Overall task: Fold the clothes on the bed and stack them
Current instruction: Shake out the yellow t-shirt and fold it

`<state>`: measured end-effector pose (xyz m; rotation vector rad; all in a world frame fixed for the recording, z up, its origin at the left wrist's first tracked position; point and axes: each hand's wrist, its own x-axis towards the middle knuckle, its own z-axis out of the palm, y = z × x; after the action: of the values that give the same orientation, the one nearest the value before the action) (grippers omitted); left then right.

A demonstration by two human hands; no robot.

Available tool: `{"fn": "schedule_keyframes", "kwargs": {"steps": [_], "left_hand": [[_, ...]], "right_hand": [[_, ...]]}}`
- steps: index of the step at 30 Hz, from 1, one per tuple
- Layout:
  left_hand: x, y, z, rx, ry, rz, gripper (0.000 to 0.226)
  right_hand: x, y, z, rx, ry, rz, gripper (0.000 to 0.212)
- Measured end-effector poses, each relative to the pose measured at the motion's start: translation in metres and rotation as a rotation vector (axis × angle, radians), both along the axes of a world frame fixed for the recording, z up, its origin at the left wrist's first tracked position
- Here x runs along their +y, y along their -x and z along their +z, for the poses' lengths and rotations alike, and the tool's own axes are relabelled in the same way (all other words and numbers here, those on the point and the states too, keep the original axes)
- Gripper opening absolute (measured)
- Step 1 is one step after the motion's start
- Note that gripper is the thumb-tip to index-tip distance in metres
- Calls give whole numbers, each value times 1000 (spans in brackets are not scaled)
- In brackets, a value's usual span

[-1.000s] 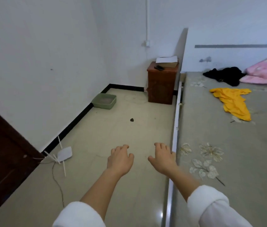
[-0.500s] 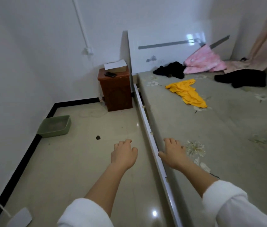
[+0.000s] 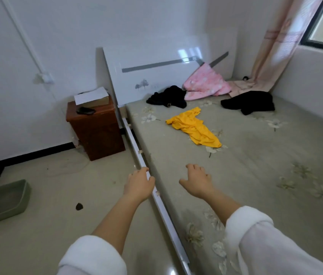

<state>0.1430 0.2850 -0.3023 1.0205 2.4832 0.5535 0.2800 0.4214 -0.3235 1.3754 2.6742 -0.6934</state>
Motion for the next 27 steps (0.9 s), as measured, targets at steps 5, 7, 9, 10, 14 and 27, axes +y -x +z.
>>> {"fn": "schedule_keyframes", "kwargs": {"steps": [5,7,9,10,14,27], "left_hand": [[76,84,-8,29,19,-49,45],[111,121,-19,49,52,-98,41],[153,164,-29,76,84,-146,44],[176,185,-33,80,96,-167,46],[270,269,-51,66,137,-283,48],[498,388,-135,-135,233,-494,46]], "right_hand": [[78,50,-3,-11,1,-73,57],[113,75,-10,-23,5,-111,58],[152,103,-18,-16,7,-158,58],[172,119,-23,-6,4,-180,58],[246,185,-44,18,33,-301,56],[416,306,-134,-94,169,-513,52]]}}
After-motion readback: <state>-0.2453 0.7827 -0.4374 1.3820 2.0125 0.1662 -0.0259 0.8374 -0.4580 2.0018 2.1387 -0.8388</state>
